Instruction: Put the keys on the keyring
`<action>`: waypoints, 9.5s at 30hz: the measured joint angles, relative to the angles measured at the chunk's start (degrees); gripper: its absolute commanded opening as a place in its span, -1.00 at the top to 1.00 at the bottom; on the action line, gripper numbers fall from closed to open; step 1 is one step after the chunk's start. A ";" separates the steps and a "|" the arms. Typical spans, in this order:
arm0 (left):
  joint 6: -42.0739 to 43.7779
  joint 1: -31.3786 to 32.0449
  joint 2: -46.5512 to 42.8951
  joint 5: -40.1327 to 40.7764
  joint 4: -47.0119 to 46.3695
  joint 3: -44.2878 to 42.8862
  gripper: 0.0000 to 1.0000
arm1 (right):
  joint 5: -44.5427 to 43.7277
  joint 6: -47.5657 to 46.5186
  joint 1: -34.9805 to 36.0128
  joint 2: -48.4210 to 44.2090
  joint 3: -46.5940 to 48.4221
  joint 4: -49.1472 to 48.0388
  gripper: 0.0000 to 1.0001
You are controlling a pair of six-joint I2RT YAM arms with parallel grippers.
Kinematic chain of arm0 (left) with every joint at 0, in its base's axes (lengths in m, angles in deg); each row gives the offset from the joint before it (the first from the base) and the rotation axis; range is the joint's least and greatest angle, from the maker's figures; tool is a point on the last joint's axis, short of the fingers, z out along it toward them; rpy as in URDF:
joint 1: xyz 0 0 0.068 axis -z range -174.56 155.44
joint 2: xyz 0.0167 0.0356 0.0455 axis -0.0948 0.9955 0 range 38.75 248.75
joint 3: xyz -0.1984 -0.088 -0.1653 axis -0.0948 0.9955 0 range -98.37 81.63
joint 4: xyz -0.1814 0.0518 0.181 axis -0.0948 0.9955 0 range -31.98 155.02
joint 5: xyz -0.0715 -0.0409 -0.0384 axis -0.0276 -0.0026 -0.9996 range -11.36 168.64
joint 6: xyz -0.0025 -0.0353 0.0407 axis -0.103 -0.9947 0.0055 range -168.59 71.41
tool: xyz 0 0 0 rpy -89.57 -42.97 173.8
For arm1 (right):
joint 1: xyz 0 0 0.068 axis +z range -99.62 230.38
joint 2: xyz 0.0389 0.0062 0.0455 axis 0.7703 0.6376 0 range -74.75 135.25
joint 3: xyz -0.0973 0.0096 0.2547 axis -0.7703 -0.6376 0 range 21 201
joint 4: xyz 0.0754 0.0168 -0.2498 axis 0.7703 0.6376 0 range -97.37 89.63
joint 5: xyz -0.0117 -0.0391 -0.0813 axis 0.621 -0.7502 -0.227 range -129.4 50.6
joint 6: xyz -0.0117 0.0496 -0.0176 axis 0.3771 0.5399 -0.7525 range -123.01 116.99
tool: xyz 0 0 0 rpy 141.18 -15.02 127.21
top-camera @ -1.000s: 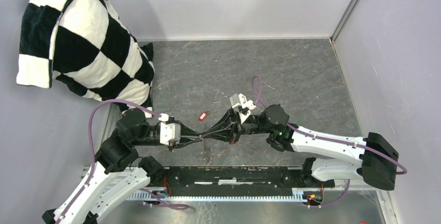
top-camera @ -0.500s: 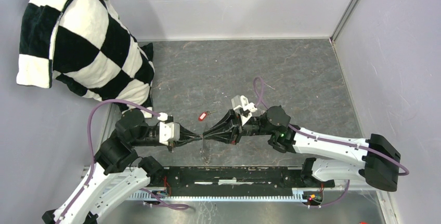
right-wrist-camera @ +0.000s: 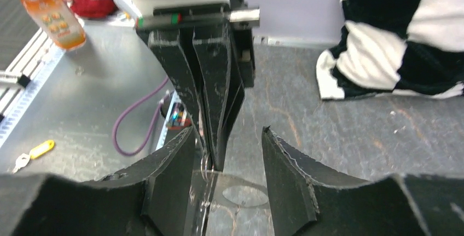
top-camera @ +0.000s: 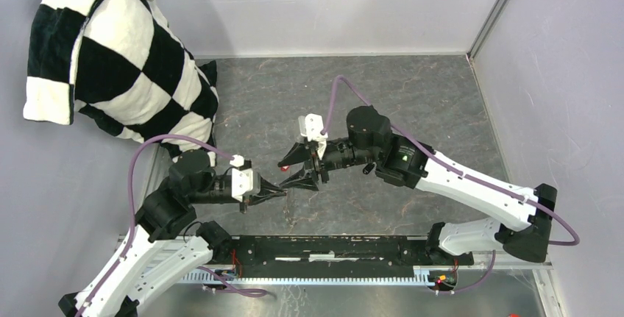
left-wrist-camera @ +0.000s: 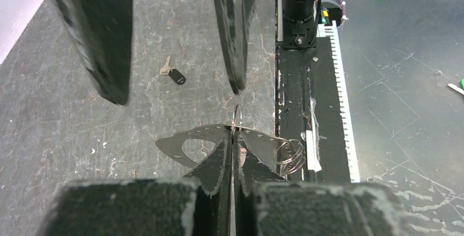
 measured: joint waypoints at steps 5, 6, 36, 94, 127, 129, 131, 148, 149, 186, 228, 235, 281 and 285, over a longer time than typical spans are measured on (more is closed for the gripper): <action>0.15 0.00 0.09 0.31 0.63 -0.44 0.96 | 1.60 -4.94 0.00 2.73 3.58 11.17 -0.02; 0.15 0.00 0.09 0.31 0.70 -0.44 0.96 | 1.84 -5.68 0.00 3.10 3.69 12.85 0.00; 0.15 0.00 0.83 1.25 2.36 -1.29 0.96 | 3.17 -7.85 0.39 3.08 3.23 12.11 0.14; -1.75 0.00 -0.92 2.80 3.37 -1.97 0.08 | -1.38 6.47 -0.55 -8.11 -20.04 -16.22 0.99; -11.23 0.00 -1.18 -2.32 -6.97 1.97 0.96 | 1.16 17.05 -0.48 -6.16 -25.05 -33.20 1.00; -10.82 0.00 -1.14 -2.34 -6.64 1.97 0.96 | 1.29 16.68 -0.48 -6.16 -24.81 -32.30 0.99; -10.03 0.00 -1.20 -2.54 -6.60 1.97 0.96 | 1.46 16.35 -0.46 -6.16 -24.41 -31.54 0.99; -3.63 0.00 -4.96 -3.78 -4.79 2.95 0.96 | 0.50 8.59 -0.42 -10.64 -20.85 -22.69 -0.09; -3.63 0.00 -4.96 -3.76 -4.83 2.95 0.96 | 0.55 8.37 -0.42 -10.29 -20.57 -22.51 -0.10; -3.63 0.00 -2.54 -3.04 -2.97 2.80 0.63 | -1.95 1.60 1.62 -6.73 -18.75 -12.87 0.99; -1.25 0.00 -0.22 7.63 0.55 -0.15 0.96 | -29.29 8.28 -9.40 -18.60 -24.50 -2.89 -0.36; -0.83 0.00 4.24 13.40 5.79 -6.86 0.96 | -31.74 5.77 -11.65 -11.43 -36.28 -10.51 -0.35; -5.55 0.00 2.14 15.52 10.84 -6.29 0.96 | -19.74 -0.37 -12.87 41.59 -13.31 -33.03 0.15; -5.60 0.00 1.92 14.69 10.86 -6.29 0.96 | -20.00 -0.76 -12.87 42.14 -13.31 -33.05 0.20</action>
